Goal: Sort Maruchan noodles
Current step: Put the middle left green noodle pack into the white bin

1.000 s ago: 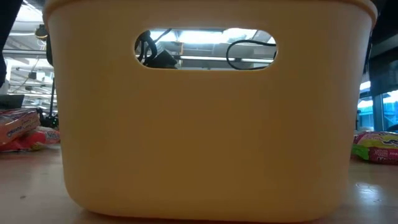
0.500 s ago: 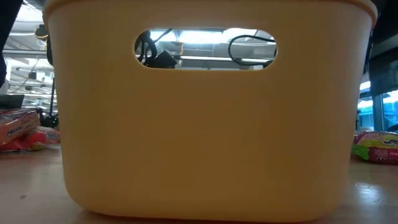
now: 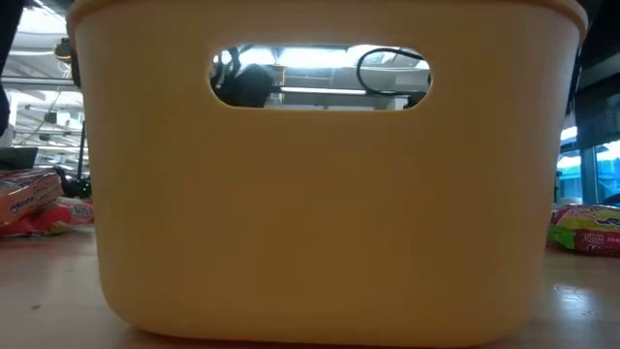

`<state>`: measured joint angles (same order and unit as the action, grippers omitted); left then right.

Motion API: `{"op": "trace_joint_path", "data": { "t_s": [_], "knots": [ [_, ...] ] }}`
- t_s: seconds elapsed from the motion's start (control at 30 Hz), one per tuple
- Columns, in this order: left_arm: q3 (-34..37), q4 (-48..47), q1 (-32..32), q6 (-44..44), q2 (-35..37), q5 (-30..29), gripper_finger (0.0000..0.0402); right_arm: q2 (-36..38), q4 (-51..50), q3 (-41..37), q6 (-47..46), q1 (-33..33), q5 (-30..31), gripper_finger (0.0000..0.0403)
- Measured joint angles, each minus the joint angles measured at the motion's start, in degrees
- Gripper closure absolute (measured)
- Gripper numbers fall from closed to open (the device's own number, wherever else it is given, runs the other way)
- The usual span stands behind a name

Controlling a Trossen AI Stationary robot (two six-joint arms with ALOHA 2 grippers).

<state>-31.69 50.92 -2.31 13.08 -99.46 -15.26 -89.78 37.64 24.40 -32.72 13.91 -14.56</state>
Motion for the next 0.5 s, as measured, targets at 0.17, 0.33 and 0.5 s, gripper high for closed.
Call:
{"op": "trace_joint_path", "data": {
  "t_s": [0.17,0.33,0.5],
  "knots": [
    [-0.02,-4.42,-0.74,0.24,5.84,2.49,0.0390,0.44,0.13,0.01,1.53,0.00,-0.98,0.0087],
    [-0.03,-12.04,0.59,3.50,9.85,2.86,0.0359,0.44,-0.02,0.02,2.80,0.00,-0.95,0.0087],
    [0.01,-18.20,2.20,15.24,10.65,6.22,0.0310,0.44,-0.02,0.02,2.85,-0.02,-0.92,0.0087]
  ]
}}
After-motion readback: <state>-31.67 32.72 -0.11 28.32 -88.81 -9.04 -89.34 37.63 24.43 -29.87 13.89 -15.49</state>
